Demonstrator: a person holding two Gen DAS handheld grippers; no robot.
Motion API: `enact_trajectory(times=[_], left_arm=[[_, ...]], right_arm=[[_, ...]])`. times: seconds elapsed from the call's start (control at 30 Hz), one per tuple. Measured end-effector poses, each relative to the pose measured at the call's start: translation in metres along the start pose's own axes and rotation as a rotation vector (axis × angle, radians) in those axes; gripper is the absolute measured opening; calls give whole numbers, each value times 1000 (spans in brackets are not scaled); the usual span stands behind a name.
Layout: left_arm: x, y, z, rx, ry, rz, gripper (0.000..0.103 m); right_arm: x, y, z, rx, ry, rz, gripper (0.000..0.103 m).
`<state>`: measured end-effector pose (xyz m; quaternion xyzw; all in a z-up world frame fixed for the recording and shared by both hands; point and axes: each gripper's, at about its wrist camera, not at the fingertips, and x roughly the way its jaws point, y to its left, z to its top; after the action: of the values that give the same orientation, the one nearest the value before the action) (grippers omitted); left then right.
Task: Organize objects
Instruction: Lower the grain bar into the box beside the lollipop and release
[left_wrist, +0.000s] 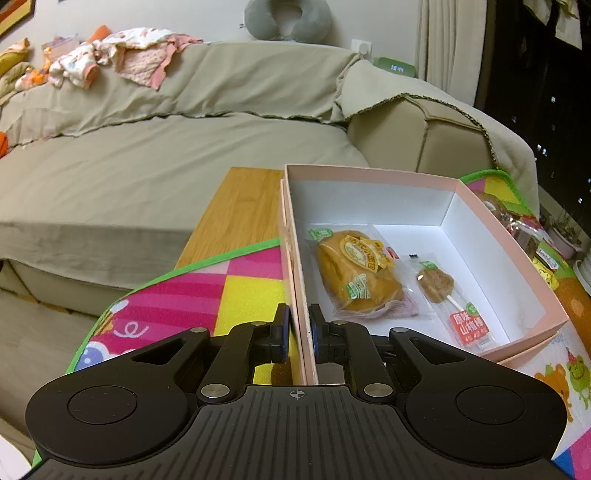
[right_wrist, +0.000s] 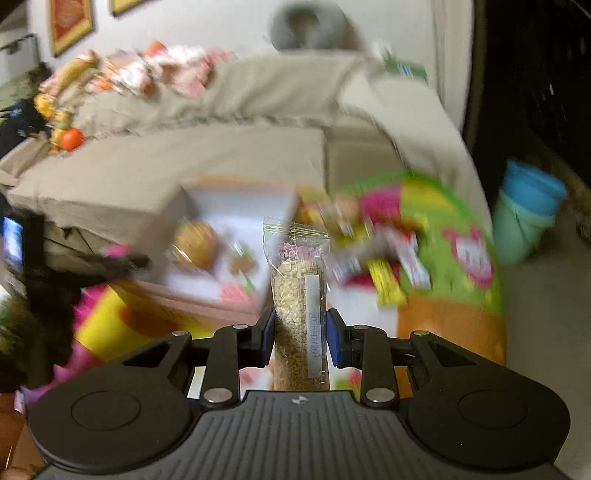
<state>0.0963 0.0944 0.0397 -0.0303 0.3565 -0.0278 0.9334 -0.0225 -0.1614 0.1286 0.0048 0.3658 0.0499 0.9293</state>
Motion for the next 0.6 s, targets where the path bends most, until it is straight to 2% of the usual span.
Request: enact_trajectory(times=[0.07,0.17,0.27,0.3,0.43,0.6], left_arm=[[0,0,0,-2,0,3,13],[0,-1,1,-3,0,2,13],[0,-2,0,1,2,0,13],[0,-3,0,3,2,-2,13],[0,-2,-1,2,3,-10,13],[0,0,0,2,4,-17,14]], right_arm=[[-18,13,20,-26,-76,29,28],[-35,29,58,-15,-182,118,28],[-40,48,90,-25,-275,192,28],[-35,55,96,-33,-280,201,28],[4,74,107,-32,-200,227,28],[54,73,106,36,-89,215,28]])
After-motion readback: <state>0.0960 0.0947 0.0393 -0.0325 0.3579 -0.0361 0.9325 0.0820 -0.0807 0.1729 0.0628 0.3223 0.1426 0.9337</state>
